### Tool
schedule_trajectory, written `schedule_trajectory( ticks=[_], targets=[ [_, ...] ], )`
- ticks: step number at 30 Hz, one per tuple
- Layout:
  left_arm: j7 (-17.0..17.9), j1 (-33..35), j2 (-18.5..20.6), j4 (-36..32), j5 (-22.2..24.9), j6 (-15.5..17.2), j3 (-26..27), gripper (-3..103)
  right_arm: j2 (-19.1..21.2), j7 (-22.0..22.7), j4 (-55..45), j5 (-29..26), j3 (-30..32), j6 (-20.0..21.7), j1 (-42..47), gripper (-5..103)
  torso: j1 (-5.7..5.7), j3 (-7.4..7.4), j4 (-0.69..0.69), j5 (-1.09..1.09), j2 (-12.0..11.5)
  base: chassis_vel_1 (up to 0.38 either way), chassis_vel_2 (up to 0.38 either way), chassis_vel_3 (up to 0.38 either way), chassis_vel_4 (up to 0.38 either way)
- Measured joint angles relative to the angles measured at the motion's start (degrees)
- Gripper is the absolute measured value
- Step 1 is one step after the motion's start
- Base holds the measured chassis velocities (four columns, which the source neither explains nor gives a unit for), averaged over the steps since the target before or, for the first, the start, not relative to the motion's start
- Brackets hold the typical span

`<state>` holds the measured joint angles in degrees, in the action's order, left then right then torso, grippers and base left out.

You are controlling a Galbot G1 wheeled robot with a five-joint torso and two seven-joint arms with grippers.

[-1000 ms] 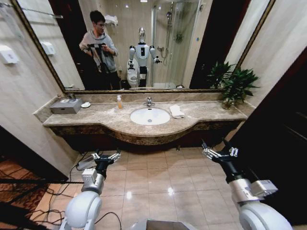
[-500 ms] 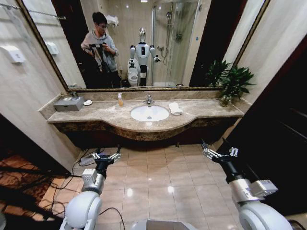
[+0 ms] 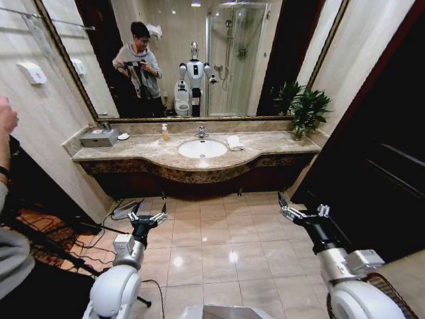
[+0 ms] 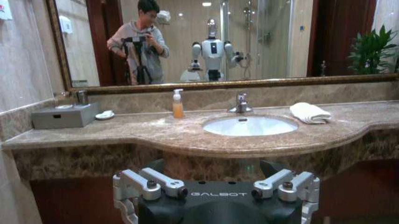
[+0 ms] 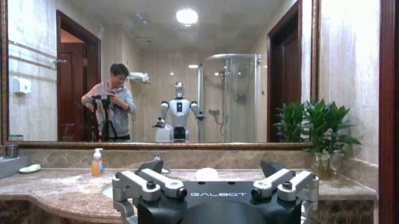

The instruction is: Pick up the towel from the sink counter and wipe the mirror surface.

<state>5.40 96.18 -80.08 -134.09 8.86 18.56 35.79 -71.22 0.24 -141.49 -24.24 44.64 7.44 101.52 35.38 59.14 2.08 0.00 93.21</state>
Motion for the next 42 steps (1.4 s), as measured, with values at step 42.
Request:
schedule_trajectory(
  ticks=[42],
  targets=[
    [0.0, 0.0, 0.0, 0.0, 0.0, 0.0, 0.0, 100, 0.0, 0.0, 0.0, 0.0, 0.0, 0.0, 0.0, 100, -0.03, -0.01, -0.01, 0.00, 0.0, -0.008, -0.037, 0.009, 0.034]
  ],
)
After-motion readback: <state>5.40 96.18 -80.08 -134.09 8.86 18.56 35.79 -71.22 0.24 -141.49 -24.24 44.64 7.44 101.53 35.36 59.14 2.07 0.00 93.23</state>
